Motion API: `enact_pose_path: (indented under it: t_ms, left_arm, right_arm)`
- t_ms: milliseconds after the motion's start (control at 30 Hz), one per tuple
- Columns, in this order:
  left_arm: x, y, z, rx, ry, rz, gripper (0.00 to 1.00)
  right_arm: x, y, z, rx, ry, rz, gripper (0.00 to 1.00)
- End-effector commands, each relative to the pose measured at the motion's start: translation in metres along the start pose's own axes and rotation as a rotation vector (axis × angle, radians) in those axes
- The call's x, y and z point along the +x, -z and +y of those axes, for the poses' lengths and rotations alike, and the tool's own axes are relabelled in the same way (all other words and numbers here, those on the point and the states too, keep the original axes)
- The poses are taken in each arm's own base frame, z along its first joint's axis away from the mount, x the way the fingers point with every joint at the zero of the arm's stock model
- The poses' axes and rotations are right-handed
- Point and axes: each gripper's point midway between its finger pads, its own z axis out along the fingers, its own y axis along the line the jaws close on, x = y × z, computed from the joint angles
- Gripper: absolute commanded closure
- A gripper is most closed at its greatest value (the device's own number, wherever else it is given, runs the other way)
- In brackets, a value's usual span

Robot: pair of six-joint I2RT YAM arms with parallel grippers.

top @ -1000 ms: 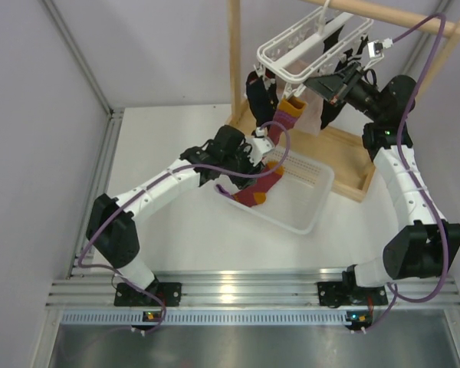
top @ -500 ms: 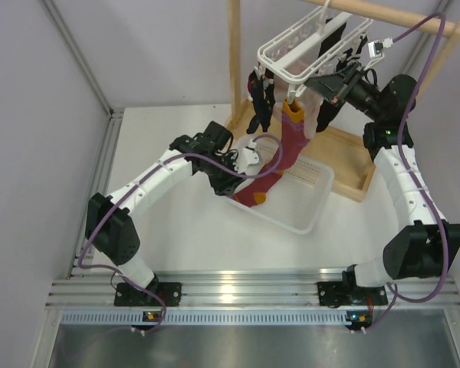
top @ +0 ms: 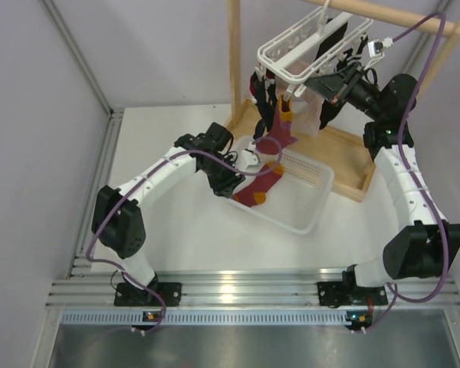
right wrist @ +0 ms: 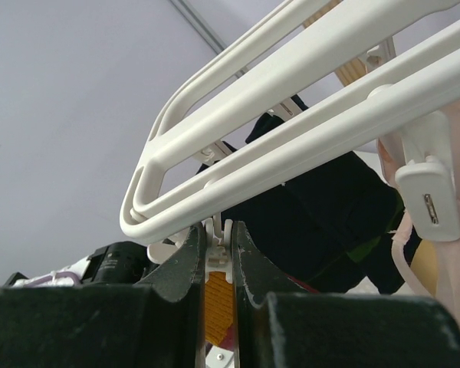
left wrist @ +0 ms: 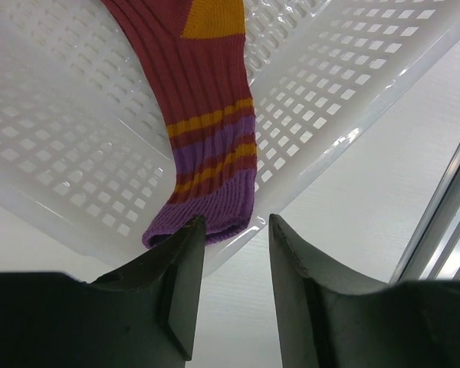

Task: Clip the socks to the hanger
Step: Pick up the sock from the bin.

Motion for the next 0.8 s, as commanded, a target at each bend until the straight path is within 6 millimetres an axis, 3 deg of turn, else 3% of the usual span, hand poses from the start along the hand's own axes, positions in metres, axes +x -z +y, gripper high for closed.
enact_pose_path:
  t_ms: [0,200,300,333,433,567,767]
  left_arm:
    - [-0.011,0.006,0.007,-0.017,-0.031,-0.034,0.57]
    - [-0.008,0.002,0.008,-0.004,-0.025,-0.025,0.7]
    - [-0.008,0.002,0.007,0.006,-0.03,-0.024,0.89]
    - [-0.01,0.005,0.006,0.003,-0.028,-0.028,1.0]
    - [-0.018,0.018,0.005,-0.018,-0.013,-0.056,1.0]
    - [-0.053,0.059,0.014,-0.137,-0.004,-0.192,1.0]
    - [-0.104,0.141,0.029,-0.373,0.067,-0.449,1.0]
  right_arm:
    - [-0.01,0.001,0.017,-0.043,0.055,0.005,1.0]
    - [-0.01,0.0,0.016,-0.041,0.055,0.004,1.0]
    - [-0.011,0.0,0.015,-0.039,0.061,0.005,1.0]
    - [-0.01,0.0,0.014,-0.036,0.062,0.006,1.0]
    - [-0.01,0.0,0.012,-0.031,0.067,0.007,1.0]
    - [-0.01,0.001,0.01,-0.027,0.071,0.005,1.0]
    - [-0.012,0.001,0.011,-0.029,0.085,0.001,1.0]
